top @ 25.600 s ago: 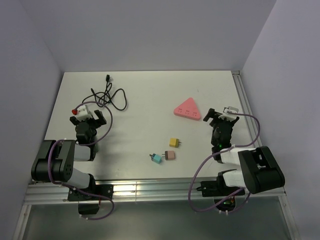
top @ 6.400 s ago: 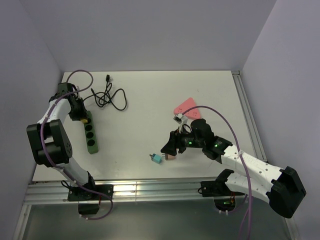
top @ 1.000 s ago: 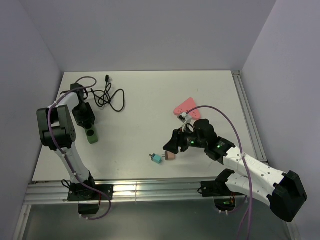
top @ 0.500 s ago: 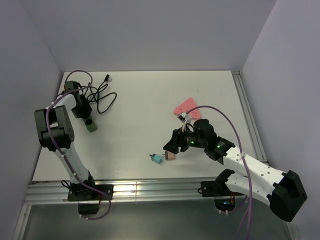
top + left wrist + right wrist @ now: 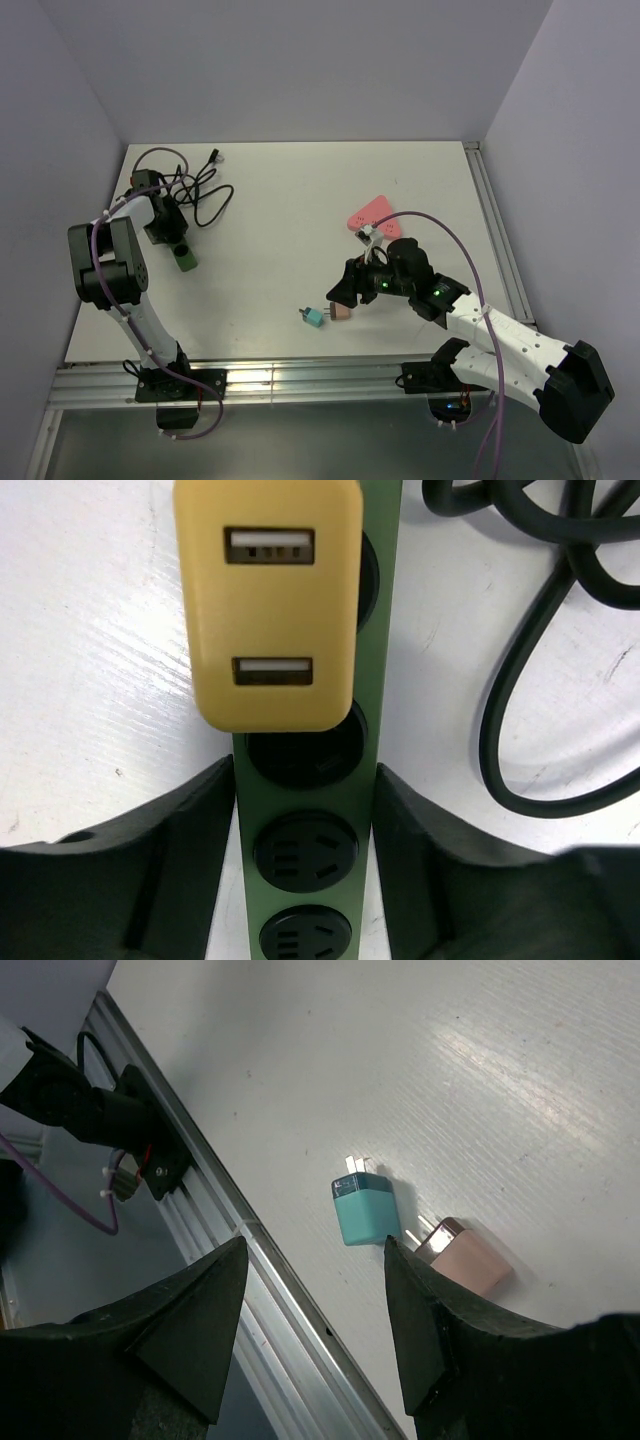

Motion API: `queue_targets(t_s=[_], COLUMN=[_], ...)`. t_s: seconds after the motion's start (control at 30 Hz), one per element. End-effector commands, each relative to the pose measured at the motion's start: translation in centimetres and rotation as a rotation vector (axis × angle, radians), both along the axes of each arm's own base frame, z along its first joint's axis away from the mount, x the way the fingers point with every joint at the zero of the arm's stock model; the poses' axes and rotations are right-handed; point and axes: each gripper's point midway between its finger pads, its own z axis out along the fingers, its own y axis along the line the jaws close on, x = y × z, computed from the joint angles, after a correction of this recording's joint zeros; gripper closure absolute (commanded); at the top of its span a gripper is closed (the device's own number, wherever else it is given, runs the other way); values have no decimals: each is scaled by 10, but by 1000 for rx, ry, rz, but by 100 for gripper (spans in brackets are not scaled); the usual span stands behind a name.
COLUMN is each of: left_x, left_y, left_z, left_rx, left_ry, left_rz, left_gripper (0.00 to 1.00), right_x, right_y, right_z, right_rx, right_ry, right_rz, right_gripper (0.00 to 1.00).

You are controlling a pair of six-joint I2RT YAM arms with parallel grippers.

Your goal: Insert the plug

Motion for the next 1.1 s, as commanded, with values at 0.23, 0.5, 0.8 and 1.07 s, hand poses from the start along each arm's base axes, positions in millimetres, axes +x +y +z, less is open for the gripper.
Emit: queue_targets(t_s=[0.23, 0.5, 0.8, 1.07], left_x=[11, -7, -30, -51], left_y=[-3, -14, -51, -99], left_z=[39, 94, 141, 163], left_rx=[7, -10, -166, -368], left_ry=[-119, -259, -442, -569], left_rz=[2, -4, -50, -195], left_gripper=[1, 0, 5, 0], right_x=[8, 16, 32, 24], right_y=[-5, -10, -24, -34], right_z=[3, -4, -18, -34], right_rx=[-7, -52, -131, -167], right_ry=[-43, -41, 6, 91], right_rz=[-29, -76, -198, -243], right_gripper=[36, 36, 36, 36])
